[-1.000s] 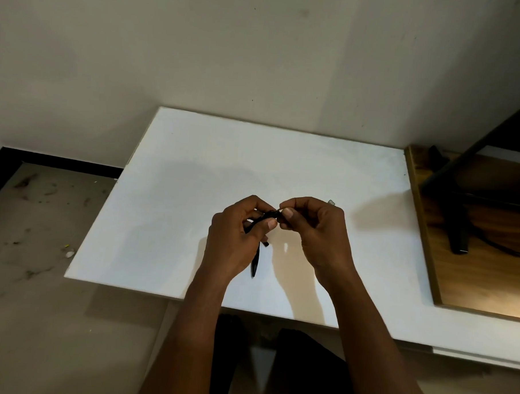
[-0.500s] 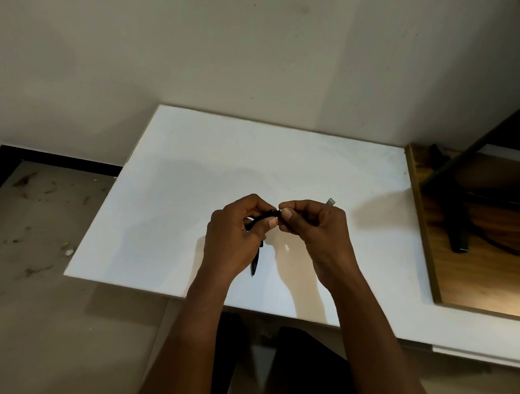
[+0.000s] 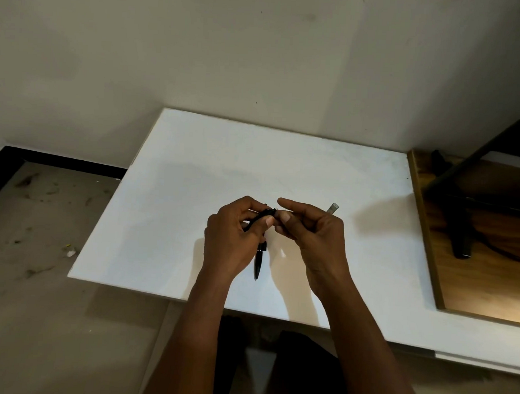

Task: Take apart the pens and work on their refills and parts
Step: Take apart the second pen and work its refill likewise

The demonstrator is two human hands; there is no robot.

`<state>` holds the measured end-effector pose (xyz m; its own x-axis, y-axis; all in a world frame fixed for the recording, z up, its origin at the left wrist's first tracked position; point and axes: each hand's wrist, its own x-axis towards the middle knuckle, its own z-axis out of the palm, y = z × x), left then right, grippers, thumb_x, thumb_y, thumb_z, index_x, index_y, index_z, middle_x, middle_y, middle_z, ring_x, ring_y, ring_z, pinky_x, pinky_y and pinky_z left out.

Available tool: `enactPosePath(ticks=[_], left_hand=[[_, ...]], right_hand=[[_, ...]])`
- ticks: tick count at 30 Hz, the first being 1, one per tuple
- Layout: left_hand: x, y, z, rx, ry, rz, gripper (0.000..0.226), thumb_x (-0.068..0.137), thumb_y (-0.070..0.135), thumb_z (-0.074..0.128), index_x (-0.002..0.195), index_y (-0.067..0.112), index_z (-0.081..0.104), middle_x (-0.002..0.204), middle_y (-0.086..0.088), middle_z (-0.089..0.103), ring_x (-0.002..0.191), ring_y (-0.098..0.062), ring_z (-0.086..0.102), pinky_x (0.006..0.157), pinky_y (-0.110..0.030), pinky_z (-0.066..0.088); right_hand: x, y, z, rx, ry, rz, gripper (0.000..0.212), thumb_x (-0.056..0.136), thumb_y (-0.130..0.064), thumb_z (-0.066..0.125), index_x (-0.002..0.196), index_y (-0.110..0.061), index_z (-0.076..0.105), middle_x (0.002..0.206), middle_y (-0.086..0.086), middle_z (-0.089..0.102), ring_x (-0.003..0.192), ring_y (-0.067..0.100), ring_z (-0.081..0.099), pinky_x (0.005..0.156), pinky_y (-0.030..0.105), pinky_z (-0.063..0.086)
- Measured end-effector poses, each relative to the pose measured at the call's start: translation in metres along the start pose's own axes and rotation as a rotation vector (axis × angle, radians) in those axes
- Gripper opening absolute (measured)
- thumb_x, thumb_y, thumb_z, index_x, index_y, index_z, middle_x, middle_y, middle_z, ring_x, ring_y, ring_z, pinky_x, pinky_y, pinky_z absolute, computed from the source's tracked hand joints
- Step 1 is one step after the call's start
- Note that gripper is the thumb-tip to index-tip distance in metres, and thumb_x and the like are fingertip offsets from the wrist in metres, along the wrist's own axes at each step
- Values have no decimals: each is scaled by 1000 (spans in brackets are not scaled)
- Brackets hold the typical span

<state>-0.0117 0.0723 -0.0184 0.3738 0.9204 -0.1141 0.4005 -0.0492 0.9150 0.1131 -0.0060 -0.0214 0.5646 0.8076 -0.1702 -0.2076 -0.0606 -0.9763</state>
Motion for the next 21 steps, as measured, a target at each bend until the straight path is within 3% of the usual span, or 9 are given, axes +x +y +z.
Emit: enactPosePath(ticks=[4, 11, 16, 18, 21], left_hand=[[1, -1, -1, -32, 15, -22, 12, 87, 27, 77, 98, 23, 74, 89, 3, 78, 68, -16, 75, 68, -46, 63], [0, -1, -4, -59, -21, -41, 11, 86, 24, 78, 95, 18, 75, 79, 2, 79, 60, -11, 74, 69, -40, 62], [-1, 3, -8, -224, -42, -127, 13, 91, 23, 73, 103, 18, 73, 83, 2, 80, 66, -14, 76, 52, -26, 53], [-1, 3, -9, -324, -26, -178, 14, 93, 24, 70, 106, 19, 72, 87, 0, 80, 71, -18, 76, 58, -32, 54], [0, 0, -11, -404, -10, -202, 17, 94, 25, 70, 111, 22, 70, 89, -4, 80, 70, -21, 75, 61, -37, 52]], right_hand=[[0, 1, 5, -86, 60, -35, 16, 92, -5, 71, 105, -12, 77, 92, 5, 80, 89, 21, 77, 88, 37, 60], [0, -1, 5, -218, 49, -63, 16, 92, -5, 70, 103, -13, 79, 93, 1, 80, 84, 16, 77, 79, 25, 58], [0, -2, 2, -170, 40, -29, 20, 94, -7, 69, 112, -13, 74, 89, 6, 79, 84, 18, 77, 80, 28, 61], [2, 4, 0, -410, 59, -22, 18, 91, -8, 71, 107, -16, 73, 83, 3, 78, 74, 14, 75, 74, 26, 59], [2, 13, -2, -811, -51, -9, 13, 88, -12, 75, 98, -20, 77, 86, -6, 75, 72, 2, 66, 66, 10, 46]])
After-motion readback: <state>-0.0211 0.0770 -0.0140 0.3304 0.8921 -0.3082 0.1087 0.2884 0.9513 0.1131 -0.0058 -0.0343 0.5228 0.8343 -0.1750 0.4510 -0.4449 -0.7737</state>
